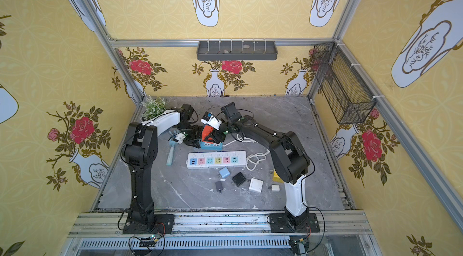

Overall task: Pull the plug off the socket
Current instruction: Remove the plug from the socket, then place the plug at the center of the board.

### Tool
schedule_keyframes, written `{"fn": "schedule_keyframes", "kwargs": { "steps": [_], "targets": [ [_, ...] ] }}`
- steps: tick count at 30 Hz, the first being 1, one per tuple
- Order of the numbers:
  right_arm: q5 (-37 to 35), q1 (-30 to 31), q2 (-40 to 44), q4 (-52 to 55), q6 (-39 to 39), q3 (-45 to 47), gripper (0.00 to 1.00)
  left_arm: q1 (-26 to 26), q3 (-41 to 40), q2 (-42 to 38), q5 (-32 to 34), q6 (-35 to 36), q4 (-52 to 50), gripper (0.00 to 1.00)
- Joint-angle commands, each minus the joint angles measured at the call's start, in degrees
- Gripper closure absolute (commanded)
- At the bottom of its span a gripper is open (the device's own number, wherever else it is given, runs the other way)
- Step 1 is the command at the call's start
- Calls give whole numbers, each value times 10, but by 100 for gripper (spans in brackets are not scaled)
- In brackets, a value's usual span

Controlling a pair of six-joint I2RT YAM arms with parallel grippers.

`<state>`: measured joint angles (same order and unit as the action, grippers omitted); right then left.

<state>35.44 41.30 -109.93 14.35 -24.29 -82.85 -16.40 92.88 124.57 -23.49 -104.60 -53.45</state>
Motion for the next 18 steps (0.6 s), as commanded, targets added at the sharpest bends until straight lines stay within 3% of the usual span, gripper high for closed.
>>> {"fn": "schedule_keyframes", "kwargs": {
  "steps": [1,7,12,18],
  "targets": [
    [-15,-4,43,-42,64,37,58,1,-10,16,72,-10,-19,100],
    [-97,-26,151,-48,170,135,59,1,-15,12,70,-17,-8,100],
    [-120,-61,225,7,277,185,59,3,-19,8,65,-26,4,100],
    [-161,-65,263,76,374,211,59,4,-31,-1,65,-41,25,100]
  ]
}}
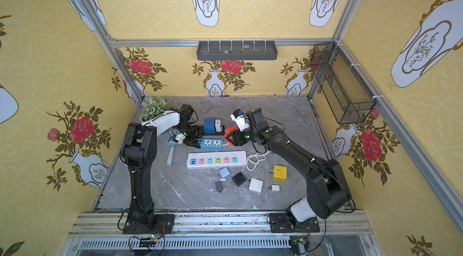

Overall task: Pull the plug off the socket
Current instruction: Place the plug at the center of the board.

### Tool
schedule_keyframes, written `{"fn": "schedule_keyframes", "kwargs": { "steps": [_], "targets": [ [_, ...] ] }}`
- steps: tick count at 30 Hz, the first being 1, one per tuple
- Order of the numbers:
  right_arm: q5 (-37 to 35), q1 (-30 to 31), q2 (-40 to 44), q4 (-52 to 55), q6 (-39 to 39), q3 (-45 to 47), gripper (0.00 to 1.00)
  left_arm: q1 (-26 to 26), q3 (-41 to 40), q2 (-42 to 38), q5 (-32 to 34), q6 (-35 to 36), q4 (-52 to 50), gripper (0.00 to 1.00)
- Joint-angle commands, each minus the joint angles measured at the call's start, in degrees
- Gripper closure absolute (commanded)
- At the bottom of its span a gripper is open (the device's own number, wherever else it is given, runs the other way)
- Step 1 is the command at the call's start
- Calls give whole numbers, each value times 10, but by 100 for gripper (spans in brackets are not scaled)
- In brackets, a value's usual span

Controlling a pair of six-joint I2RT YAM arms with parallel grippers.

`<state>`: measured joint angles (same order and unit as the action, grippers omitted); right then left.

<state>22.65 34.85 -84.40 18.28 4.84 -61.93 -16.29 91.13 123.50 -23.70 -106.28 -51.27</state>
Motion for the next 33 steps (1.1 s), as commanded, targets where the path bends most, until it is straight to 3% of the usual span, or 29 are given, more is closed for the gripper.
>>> {"fn": "schedule_keyframes", "kwargs": {
  "steps": [1,10,16,25,33],
  "targets": [
    [-39,-2,5,53,100,1,59,3,-19,8,66,-28,10,100],
    [-18,10,-30,171,219,-3,62,7,-45,-8,65,-40,46,100],
    [-55,4,-3,240,282,13,60,8,-54,-14,65,-43,60,100],
    [-79,-6,18,376,345,18,58,9,-57,-17,64,-42,60,100],
    [-67,-54,2,393,373,40,58,8,-61,-20,63,-40,60,100]
  ]
}}
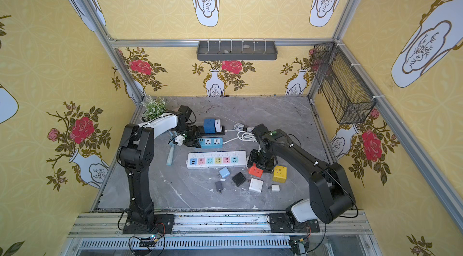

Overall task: Pull the plug off the socket
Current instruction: Place the plug at the center of the board.

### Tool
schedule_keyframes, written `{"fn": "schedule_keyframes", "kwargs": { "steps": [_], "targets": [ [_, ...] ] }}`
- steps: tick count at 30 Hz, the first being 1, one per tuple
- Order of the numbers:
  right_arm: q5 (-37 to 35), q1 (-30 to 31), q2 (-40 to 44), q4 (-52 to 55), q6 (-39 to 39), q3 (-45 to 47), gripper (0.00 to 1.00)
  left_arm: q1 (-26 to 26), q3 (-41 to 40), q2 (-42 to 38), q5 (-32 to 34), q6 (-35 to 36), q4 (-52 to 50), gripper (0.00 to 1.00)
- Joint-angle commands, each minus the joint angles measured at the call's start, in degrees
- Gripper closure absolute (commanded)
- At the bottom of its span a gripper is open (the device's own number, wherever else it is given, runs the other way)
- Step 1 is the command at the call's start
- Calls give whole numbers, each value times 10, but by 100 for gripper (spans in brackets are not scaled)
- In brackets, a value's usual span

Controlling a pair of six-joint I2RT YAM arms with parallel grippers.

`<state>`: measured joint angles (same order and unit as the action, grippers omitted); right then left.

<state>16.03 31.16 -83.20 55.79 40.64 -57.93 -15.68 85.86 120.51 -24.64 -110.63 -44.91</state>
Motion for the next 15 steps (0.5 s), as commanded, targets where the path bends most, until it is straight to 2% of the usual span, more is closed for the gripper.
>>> {"fn": "schedule_keyframes", "kwargs": {
  "steps": [1,4,9,15],
  "targets": [
    [1,-29,-17,22,14,0,58,2,-9,8,73,4,-4,100],
    [11,-58,-30,21,10,1,57,2,-9,6,73,4,-5,100],
    [14,-83,-59,20,5,0,50,2,-5,6,73,5,-6,100],
    [0,-88,-90,4,12,-6,32,2,-5,4,70,5,-11,100]
  ]
}}
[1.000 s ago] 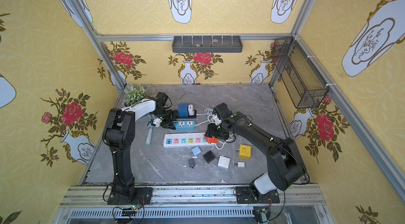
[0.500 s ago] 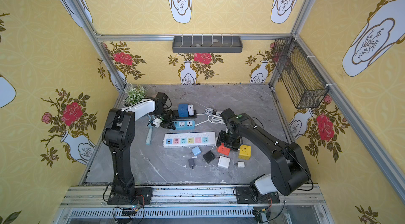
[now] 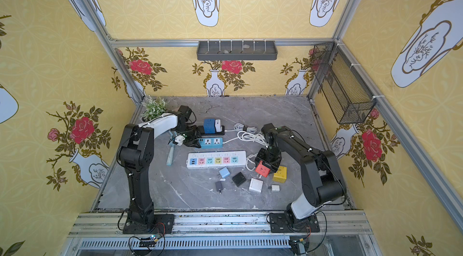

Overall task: Pull the plug off the socket
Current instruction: Place the plug at the center of the board.

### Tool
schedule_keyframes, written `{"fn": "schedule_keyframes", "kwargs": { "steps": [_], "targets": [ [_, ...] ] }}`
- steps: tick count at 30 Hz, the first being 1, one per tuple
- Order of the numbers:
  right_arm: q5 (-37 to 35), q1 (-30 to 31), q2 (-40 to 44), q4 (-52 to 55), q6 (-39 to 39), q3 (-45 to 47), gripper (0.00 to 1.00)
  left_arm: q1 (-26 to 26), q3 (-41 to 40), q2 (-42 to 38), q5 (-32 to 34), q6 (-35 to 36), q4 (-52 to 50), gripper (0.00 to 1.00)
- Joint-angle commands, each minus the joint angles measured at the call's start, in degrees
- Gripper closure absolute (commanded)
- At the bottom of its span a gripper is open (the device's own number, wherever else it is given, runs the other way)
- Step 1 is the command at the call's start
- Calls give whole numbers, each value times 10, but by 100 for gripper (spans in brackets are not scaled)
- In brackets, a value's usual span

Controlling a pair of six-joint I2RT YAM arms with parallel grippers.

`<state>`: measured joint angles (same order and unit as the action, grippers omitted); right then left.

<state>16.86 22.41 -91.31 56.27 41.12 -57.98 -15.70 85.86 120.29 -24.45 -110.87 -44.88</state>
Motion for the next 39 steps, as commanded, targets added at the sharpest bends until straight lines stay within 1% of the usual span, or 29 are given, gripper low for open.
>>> {"fn": "schedule_keyframes", "kwargs": {
  "steps": [1,4,5,6,8,14,17,25,29,31,34,39],
  "targets": [
    [-11,-1,-14,-3,9,-6,30,2,-5,6,68,7,-13,100],
    [-17,-1,-26,-11,12,-8,24,1,-7,1,68,6,-16,95],
    [-18,-1,-30,-13,12,-11,23,1,-8,-1,67,6,-17,92],
    [-19,0,-34,-14,12,-14,21,-1,-9,-3,66,4,-16,89],
    [-24,0,-39,-13,11,-22,17,-1,-11,-6,65,2,-15,79],
    [-40,6,-29,0,10,-44,8,-5,-8,-15,57,3,-14,58],
    [-42,9,-20,4,8,-53,6,-5,-4,-19,52,3,-15,50],
    [-60,14,-4,22,5,-79,4,-9,8,-22,37,5,-19,36],
    [-77,16,5,26,5,-93,4,-12,11,-27,31,3,-31,25],
    [-88,18,8,25,2,-101,4,-13,11,-32,29,1,-34,23],
    [-103,21,12,16,-7,-109,3,-13,14,-42,30,-6,-37,23],
    [-129,28,22,-17,-38,-121,3,-12,58,-41,36,-7,-57,23]
  ]
}}
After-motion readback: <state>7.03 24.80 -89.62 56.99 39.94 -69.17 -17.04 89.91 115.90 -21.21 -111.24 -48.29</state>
